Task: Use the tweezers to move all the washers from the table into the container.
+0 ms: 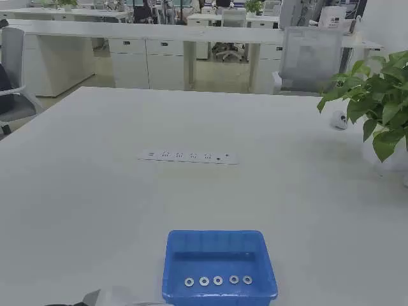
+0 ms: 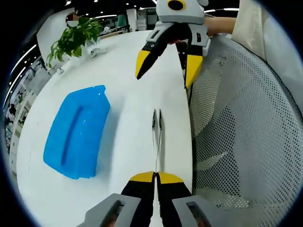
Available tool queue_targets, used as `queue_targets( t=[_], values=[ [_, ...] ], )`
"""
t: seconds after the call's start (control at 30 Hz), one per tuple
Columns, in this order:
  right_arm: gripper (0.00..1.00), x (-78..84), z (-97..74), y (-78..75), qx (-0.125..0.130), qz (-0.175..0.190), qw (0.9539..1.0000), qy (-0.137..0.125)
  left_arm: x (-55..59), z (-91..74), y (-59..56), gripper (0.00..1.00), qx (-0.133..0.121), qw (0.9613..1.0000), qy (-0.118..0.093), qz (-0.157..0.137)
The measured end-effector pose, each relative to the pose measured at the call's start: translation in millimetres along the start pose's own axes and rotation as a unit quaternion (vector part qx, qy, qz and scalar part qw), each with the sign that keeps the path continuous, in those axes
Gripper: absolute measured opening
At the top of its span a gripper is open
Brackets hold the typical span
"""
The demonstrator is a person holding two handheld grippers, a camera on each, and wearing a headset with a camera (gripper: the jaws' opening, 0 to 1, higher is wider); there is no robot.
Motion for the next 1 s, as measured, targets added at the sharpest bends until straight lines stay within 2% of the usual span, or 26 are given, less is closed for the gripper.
queue_targets(
  t=[0.13, 0.17, 0.27, 0.33, 0.43, 0.57, 0.67, 0.77, 0.83, 0.87, 0.9, 0.93, 0.97, 1.0],
  values=[
    [0.45, -5.0, -13.7, 0.1, 0.035, 0.024, 0.9985, -0.035, 1.0, 3.1, 0.7, 0.00, 0.003, 0.9999, 0.011, 0.004],
    [0.46, -6.7, -18.0, -2.1, 0.062, 0.028, 0.9966, -0.048, 1.4, 3.5, 1.1, 0.00, 0.001, 0.9999, 0.013, 0.005],
    [0.51, -8.7, -26.2, -3.5, 0.094, 0.033, 0.9926, -0.070, 2.3, 4.8, 0.6, 0.00, 0.003, 0.9999, 0.016, 0.004],
    [0.53, -10.6, -33.5, -6.0, 0.122, 0.048, 0.9873, -0.089, 3.4, 6.2, -0.1, 0.00, 0.005, 0.9998, 0.020, -0.001],
    [0.54, -15.1, -45.3, -13.1, 0.169, 0.066, 0.9753, -0.127, 4.8, 7.0, -2.1, 0.00, 0.007, 0.9996, 0.024, -0.011],
    [0.56, -14.2, -54.1, -23.8, 0.224, 0.062, 0.9635, -0.132, 8.1, 5.6, -2.8, 0.00, -0.007, 0.9993, 0.025, -0.029],
    [0.59, -15.5, -56.2, -24.7, 0.240, 0.050, 0.9603, -0.133, 10.7, -1.1, -2.3, 0.04, -0.028, 0.9980, 0.015, -0.054],
    [0.62, -16.1, -57.5, -25.2, 0.251, 0.039, 0.9585, -0.130, 13.6, -14.9, -1.5, 0.10, -0.059, 0.9939, -0.007, -0.093],
    [0.63, -16.9, -59.6, -26.2, 0.254, 0.044, 0.9561, -0.138, 11.8, -31.5, -1.3, 0.15, -0.090, 0.9869, -0.041, -0.127],
    [0.63, -16.8, -60.3, -26.6, 0.256, 0.047, 0.9553, -0.141, 10.5, -42.6, -1.3, 0.19, -0.113, 0.9807, -0.066, -0.145],
    [0.63, -16.6, -61.6, -27.4, 0.258, 0.051, 0.9539, -0.145, 9.9, -54.3, -1.1, 0.25, -0.140, 0.9711, -0.096, -0.168],
    [0.63, -16.5, -62.3, -27.8, 0.259, 0.053, 0.9529, -0.148, 10.3, -61.6, -1.1, 0.31, -0.157, 0.9636, -0.115, -0.183],
    [0.63, -16.6, -63.2, -28.4, 0.263, 0.055, 0.9515, -0.150, 10.9, -69.5, -1.6, 0.37, -0.173, 0.9532, -0.138, -0.206],
    [0.64, -16.8, -63.6, -28.6, 0.264, 0.055, 0.9508, -0.152, 11.3, -79.3, -3.4, 0.44, -0.188, 0.9376, -0.173, -0.237]
  ],
)
Point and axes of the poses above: the centre of the closed fingertips' face, and the gripper's own axes: z roughly forward along the fingers, y roughly to its left, x roughly out of its underside, the point moved 6 cm from there along -z, roughly backward along the fingers, and after that the axes turned 1 degree about z, right-handed, at the moved point
